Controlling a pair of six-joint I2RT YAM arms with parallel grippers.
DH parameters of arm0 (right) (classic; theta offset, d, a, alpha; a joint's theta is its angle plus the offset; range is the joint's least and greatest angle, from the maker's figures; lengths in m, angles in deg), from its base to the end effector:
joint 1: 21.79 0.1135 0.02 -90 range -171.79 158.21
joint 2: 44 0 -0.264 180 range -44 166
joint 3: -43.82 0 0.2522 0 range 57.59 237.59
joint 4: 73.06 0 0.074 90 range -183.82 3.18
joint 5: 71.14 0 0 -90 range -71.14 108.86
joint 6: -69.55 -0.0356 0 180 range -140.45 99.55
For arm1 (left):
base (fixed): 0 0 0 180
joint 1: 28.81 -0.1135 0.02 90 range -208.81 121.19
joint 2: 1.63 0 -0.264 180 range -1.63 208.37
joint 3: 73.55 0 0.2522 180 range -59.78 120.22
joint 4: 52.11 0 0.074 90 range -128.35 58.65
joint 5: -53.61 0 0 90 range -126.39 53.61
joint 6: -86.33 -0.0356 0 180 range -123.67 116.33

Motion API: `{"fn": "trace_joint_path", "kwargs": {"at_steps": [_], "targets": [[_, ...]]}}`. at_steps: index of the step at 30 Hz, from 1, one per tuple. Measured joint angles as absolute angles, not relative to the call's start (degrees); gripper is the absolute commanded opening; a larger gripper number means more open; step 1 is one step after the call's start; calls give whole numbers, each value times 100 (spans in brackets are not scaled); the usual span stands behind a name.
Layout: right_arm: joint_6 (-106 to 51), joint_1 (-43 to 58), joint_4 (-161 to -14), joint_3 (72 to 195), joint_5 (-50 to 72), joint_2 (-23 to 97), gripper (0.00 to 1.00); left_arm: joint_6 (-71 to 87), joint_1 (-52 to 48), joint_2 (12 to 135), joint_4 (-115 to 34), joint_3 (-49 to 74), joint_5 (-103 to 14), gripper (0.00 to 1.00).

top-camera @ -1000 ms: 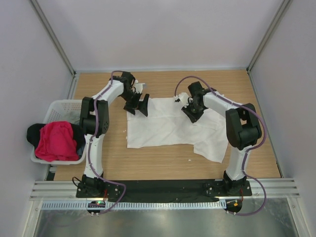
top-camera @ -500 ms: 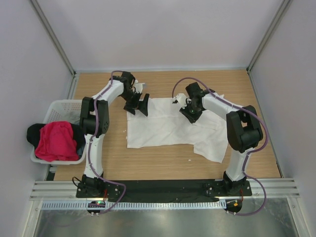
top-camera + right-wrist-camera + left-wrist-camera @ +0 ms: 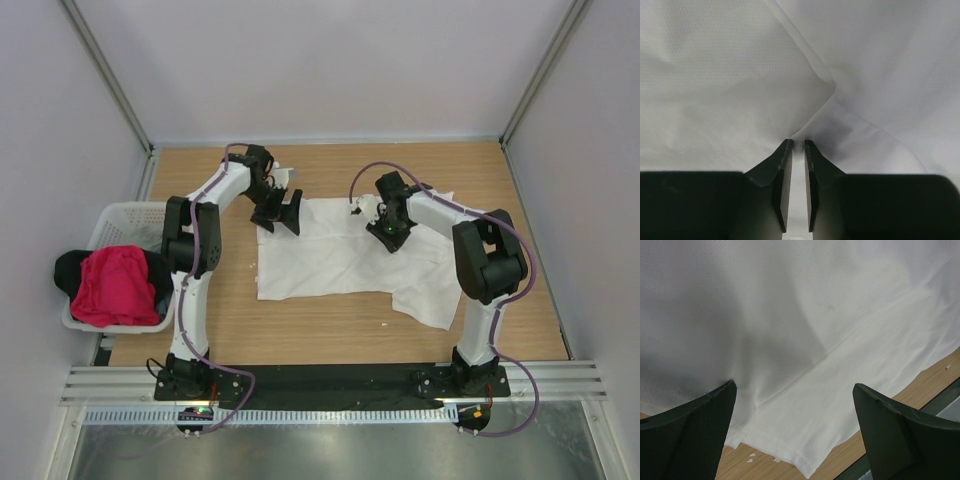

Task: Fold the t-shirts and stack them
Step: Fold the tshirt

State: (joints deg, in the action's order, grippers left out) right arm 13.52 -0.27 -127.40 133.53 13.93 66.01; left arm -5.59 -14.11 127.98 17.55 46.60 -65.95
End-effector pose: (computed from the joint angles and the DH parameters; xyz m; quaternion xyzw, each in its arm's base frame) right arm 0.3485 0.1407 0.1685 -0.4660 0.8736 0.0279 0.1374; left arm 0.4375 -0.1329 0.1724 0.1630 0.9490 -0.2626 0.0628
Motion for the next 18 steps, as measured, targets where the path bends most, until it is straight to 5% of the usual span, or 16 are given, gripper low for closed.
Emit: {"fn": "trace_joint_path", "kwargs": {"at_steps": [4,15,18], "targets": [[1313,-27,-12733,13346,1452,6610,1,-559,-1411,12798,1755,4660,-6595,100],[1212,-125,-13603,14170,591,6608,1,-556,-1411,12800,1755,4669,-6597,100],[1215,-193,-13937,14465,174,6617,9,-554,-1411,12800,1755,4669,-6597,99]]}}
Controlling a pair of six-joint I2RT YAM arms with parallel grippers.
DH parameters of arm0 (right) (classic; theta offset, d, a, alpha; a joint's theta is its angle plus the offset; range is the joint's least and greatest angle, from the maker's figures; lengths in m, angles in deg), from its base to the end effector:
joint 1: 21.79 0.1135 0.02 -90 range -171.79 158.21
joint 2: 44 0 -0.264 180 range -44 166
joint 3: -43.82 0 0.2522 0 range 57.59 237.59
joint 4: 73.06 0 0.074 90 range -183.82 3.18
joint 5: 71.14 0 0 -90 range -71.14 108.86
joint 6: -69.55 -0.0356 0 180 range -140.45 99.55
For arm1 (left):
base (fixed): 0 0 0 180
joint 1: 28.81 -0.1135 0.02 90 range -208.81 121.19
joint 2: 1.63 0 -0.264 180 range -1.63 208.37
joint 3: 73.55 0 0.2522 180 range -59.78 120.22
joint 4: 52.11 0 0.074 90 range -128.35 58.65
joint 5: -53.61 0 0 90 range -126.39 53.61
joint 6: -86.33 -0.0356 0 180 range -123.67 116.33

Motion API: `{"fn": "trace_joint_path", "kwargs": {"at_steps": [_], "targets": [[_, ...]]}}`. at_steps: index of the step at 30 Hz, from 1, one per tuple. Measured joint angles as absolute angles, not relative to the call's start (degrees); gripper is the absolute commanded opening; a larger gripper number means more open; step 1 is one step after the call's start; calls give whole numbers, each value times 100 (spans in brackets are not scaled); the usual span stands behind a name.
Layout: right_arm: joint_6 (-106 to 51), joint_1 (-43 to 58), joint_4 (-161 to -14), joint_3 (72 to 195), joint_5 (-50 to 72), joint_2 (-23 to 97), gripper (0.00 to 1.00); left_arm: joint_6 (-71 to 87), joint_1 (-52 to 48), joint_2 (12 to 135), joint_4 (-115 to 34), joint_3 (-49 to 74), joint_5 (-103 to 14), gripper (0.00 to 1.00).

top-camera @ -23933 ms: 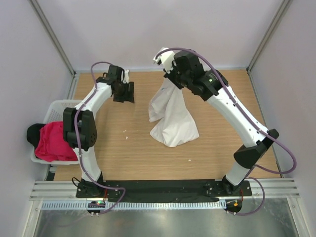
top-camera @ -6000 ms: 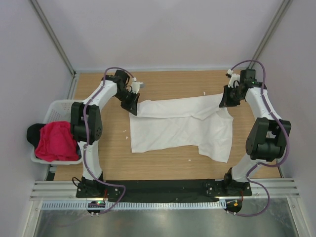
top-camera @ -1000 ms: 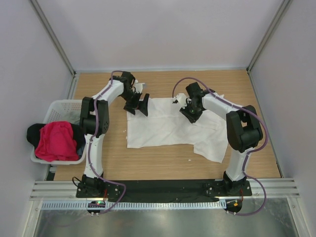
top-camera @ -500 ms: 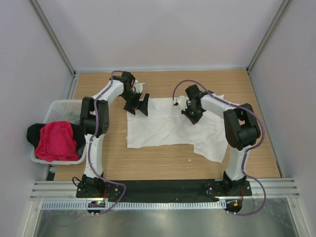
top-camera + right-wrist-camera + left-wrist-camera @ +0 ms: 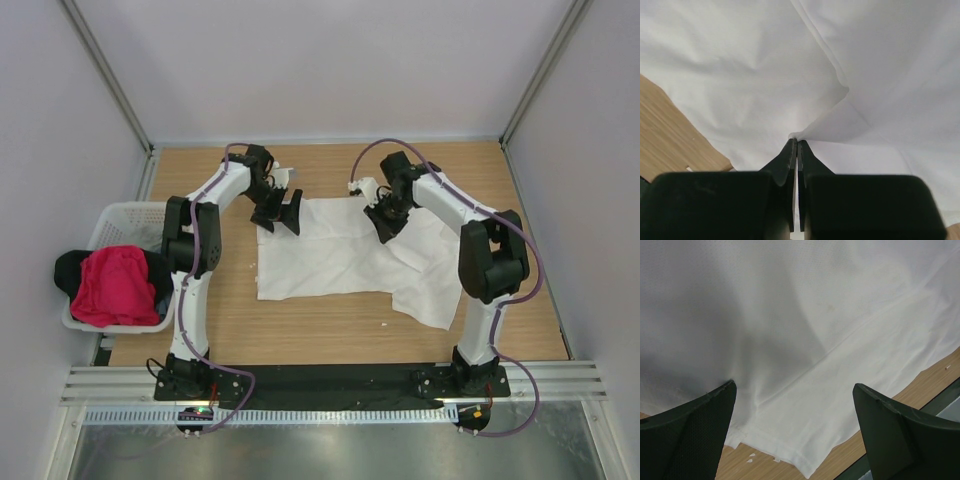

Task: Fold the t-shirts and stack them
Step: Fold the tshirt

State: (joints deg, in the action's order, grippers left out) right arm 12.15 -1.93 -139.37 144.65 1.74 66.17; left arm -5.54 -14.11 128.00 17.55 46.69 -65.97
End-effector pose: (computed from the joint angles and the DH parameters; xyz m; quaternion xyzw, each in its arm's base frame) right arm 0.3601 0.1412 0.2157 -0.4503 0.8719 0.1331 0.1391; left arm 0.4377 -0.1330 0.1726 0.1628 0.9489 -0.2628 0.0633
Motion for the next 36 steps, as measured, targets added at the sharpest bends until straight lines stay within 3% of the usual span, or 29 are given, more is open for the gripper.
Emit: {"fn": "trace_joint_path", "kwargs": {"at_steps": [1,4,13,21,26,33,36], "targets": [[1208,-211,-14034,14518,67,6630,19,-554,-1411,12800,1755,4669,-6595,100],[1188,-283,-14287,14620,-145,6741,27,-554,-1411,12800,1755,4669,-6595,100],[729,-1030,-14543,14826,-392,7006,29,-563,-1411,12798,1801,4890,-6534,100],[290,-1942,-13791,15088,6,6903,28,45,-1671,12496,1445,5727,-6790,100],[137,-1961,-13544,15088,100,6979,28,-73,-2032,12481,1477,5838,-6903,92],[-95,-2366,-13376,15095,104,7113,28,-480,-2091,12708,1698,5718,-6202,90],[-278,-2877,-13330,15147,54,7172,28,-615,-2109,12830,1731,5734,-5939,77]]}}
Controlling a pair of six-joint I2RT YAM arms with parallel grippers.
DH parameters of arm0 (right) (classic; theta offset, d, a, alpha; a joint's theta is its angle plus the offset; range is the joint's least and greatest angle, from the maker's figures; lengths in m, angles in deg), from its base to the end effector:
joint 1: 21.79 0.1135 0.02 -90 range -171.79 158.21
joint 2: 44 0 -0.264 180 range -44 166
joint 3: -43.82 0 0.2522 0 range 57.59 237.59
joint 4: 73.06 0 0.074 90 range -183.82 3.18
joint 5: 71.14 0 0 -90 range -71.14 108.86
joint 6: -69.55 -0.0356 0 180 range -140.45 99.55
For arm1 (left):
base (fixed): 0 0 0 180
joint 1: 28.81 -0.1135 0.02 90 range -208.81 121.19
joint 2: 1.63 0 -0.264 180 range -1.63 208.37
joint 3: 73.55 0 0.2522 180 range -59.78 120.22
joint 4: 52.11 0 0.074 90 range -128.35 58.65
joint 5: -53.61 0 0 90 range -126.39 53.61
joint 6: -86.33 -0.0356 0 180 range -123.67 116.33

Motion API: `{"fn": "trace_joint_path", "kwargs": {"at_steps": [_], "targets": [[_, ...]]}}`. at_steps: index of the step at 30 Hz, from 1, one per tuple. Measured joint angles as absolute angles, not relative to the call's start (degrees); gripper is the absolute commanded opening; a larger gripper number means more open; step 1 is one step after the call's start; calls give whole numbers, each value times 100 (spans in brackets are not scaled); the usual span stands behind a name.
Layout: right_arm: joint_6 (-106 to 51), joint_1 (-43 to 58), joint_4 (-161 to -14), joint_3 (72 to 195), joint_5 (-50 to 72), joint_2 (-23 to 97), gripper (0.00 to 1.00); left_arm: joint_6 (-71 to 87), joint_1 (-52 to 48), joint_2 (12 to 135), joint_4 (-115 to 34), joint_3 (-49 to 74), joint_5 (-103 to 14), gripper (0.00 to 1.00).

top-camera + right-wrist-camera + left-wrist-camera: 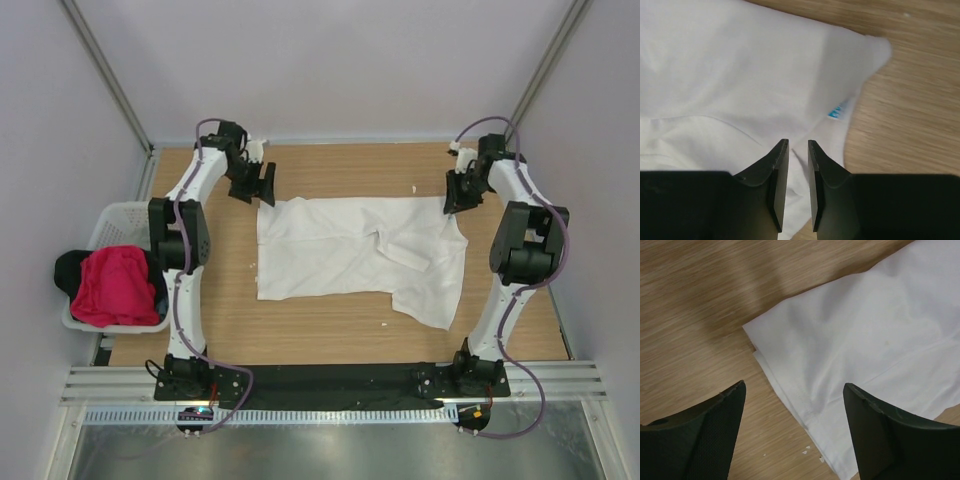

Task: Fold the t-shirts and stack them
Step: Fold the tshirt

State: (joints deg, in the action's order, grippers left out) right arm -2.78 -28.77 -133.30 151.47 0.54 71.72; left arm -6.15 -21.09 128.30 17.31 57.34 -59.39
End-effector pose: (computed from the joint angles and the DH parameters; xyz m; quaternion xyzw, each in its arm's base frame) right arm 0.4223 -0.0404 0.2158 -0.1201 0.9626 0.1131 0.2148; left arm 0.4746 -0.0784 0.2209 0.1227 0.9555 -0.2040 0.1740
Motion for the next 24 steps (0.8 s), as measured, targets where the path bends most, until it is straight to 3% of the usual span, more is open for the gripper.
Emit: {"fn": "trace_joint_path", "kwargs": {"at_steps": [9,13,14,15,18,24], "targets": [[-519,-3509,-13310,15167,-174,7242,28,-889,-2144,13340,1812,5819,-5690,60],[-586,-3489,-13310,15167,-394,7253,29,-952,-2144,13501,1829,5852,-5684,41],[-597,-3489,-13310,15169,-453,7259,29,-980,-2144,13543,1829,5880,-5682,34],[-608,-3489,-13312,15178,-493,7275,29,-989,-2144,13584,1831,5919,-5673,18],[-637,-3489,-13312,15193,-593,7329,29,-1018,-2144,13674,1825,6035,-5622,0],[-722,-3491,-13310,15193,-753,7382,29,-1018,-2144,13687,1805,6223,-5559,0]]}}
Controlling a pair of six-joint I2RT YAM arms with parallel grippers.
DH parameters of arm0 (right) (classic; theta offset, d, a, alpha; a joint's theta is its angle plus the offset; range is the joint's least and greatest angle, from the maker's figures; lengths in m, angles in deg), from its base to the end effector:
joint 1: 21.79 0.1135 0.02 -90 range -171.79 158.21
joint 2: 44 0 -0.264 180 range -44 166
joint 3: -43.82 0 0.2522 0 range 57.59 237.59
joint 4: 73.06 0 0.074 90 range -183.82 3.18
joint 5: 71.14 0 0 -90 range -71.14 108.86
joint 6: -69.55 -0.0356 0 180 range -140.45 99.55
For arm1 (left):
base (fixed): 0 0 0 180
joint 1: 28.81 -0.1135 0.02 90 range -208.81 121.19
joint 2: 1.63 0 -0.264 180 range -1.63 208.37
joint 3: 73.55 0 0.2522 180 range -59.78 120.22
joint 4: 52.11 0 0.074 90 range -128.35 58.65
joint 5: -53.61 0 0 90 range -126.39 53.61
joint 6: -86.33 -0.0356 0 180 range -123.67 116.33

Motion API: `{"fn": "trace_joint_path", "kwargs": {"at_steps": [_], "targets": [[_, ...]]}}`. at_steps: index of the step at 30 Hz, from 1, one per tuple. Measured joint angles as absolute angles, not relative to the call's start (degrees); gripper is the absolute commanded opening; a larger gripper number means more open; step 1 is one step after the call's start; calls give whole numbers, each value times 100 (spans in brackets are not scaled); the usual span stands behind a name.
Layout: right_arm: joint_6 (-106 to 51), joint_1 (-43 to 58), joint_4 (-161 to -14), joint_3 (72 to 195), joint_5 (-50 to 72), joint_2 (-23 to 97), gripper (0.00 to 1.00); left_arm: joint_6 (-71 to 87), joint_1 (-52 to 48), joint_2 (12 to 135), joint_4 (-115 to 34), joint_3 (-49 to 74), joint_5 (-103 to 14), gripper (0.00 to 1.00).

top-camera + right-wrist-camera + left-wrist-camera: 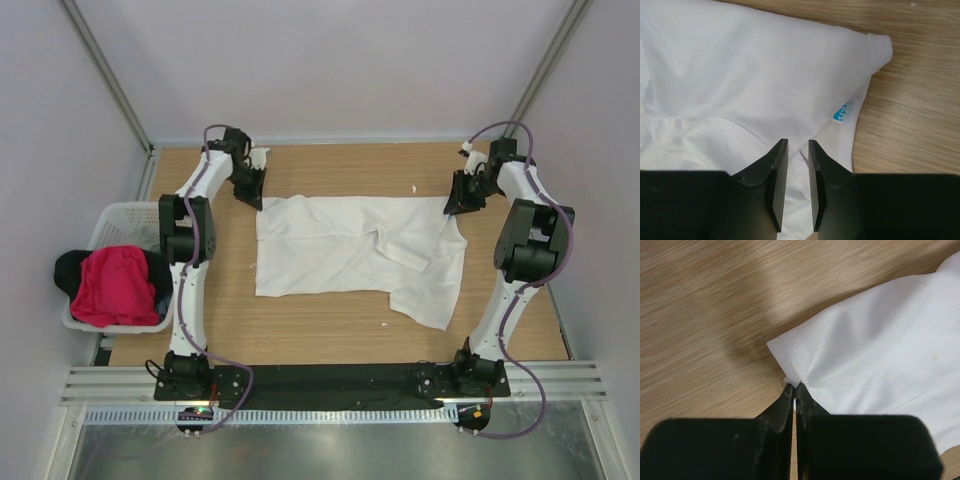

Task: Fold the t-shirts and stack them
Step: Fold the tshirt

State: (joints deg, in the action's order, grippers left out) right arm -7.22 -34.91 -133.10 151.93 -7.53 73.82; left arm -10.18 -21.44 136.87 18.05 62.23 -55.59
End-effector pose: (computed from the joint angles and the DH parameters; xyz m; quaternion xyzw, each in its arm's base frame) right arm 0.4209 -0.0818 0.2051 -0.0410 0.9584 0.1798 0.2179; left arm 0.4957 -0.0759 0.1736 0.1425 0.9649 -0.1660 0.1455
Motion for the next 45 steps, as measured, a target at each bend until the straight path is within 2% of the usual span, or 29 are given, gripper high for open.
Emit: {"fn": "trace_joint_path", "kwargs": {"at_steps": [17,41,44,45], "targets": [[-838,-3504,-13164,15473,-679,8101,30,-1024,-2104,13687,1805,6195,-5485,0],[-838,-3537,-13148,15517,-482,8114,30,-1033,-2015,13687,1805,6177,-5367,0],[-840,-3542,-13140,15508,-482,8114,25,-1033,-2015,13687,1805,6177,-5334,0],[-840,-3542,-13133,15508,-482,8114,19,-1033,-2015,13687,1803,6177,-5325,0]]}}
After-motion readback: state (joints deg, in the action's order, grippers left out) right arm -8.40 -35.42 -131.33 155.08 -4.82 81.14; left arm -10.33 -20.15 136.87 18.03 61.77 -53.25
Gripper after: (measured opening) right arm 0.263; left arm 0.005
